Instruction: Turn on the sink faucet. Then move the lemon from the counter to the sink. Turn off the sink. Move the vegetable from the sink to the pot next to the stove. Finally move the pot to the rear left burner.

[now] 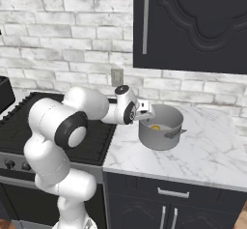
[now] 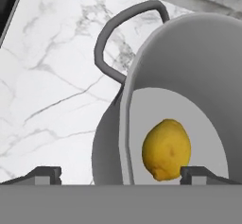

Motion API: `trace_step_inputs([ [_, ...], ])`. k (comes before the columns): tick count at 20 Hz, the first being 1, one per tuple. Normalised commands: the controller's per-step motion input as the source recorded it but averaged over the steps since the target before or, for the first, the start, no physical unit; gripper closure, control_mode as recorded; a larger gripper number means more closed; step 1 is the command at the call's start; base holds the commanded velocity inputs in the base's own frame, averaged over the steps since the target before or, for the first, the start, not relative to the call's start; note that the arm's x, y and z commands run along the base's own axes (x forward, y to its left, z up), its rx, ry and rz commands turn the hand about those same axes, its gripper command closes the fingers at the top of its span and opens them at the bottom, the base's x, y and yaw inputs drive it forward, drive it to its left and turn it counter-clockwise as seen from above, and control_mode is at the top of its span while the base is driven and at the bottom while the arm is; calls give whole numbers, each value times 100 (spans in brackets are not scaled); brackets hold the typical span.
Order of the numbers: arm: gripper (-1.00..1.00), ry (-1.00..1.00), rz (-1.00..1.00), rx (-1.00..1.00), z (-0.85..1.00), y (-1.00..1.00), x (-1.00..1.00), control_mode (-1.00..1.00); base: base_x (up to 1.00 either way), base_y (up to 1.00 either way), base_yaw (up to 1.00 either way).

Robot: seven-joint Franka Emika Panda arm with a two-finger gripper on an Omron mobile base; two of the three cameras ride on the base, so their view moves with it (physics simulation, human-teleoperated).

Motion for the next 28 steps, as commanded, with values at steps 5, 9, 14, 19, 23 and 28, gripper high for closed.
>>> trace_step_inputs([
  [5,-100,0,0,0,-34,0,0,-100,0,0,0],
  [9,100,1,0,0,-29,0,0,-100,0,0,0],
  [14,100,0,0,0,0,0,0,-100,0,0,0],
  [19,100,0,0,0,0,0,-1,-100,0,0,0],
  [23,100,0,0,0,0,0,-4,-100,0,0,0],
  [28,100,-1,0,0,17,19,-20,-100,0,0,0],
])
